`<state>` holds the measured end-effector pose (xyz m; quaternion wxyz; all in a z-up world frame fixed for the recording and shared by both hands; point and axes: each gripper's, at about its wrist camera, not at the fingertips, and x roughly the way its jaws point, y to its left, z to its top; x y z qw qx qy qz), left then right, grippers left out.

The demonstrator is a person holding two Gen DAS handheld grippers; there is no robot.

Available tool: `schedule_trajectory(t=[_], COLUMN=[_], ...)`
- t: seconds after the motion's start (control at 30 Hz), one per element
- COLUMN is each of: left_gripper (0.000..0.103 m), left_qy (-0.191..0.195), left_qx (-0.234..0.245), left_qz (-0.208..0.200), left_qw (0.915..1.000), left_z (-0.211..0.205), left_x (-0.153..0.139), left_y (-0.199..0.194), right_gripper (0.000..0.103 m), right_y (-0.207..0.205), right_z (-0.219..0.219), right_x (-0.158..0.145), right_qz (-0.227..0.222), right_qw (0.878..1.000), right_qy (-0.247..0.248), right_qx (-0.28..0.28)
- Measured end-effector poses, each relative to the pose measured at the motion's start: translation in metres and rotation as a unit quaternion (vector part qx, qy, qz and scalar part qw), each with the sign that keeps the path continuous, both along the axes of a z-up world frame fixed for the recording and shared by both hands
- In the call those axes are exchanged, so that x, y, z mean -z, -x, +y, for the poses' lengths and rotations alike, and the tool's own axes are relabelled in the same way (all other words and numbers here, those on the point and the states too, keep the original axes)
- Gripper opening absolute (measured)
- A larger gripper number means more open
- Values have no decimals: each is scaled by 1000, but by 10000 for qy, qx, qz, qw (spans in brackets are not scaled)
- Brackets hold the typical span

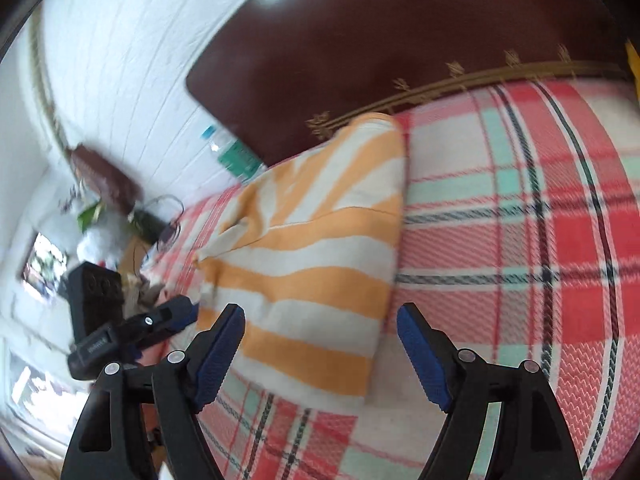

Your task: Fold clothes

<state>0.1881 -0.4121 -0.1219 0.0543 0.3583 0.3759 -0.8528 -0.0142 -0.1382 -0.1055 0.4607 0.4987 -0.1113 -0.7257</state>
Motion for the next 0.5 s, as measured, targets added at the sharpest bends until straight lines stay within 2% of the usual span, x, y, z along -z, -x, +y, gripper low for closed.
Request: schedule_trajectory(t=[0.17,0.3,0.4,0.43,0.5], left_gripper=[77,80,80,79,64], left_qy=[-373,-624,-660,-681,-722], left_qx=[212,307,430,474,562], left_qz=[-205,-138,-194,-216,-260], left_qw=[9989,9975,9967,9963,9955], left_z=[-6,-9,-8,-7,-5], left_x=[19,23,23,23,24], left_y=[19,26,30,31,34], right_gripper=[81,81,81,81,85], right_y=[28,41,48,49,49], right_z=[-8,-33,-50,-54,-57], right_x=[18,20,25,27,29], right_qz=[-445,-455,-463,-428,-393], right_qw=[9986,9988,9988,9990,9992], right_qy=[127,77,-5,-42,4], right_qx=[254,162,155,155,108])
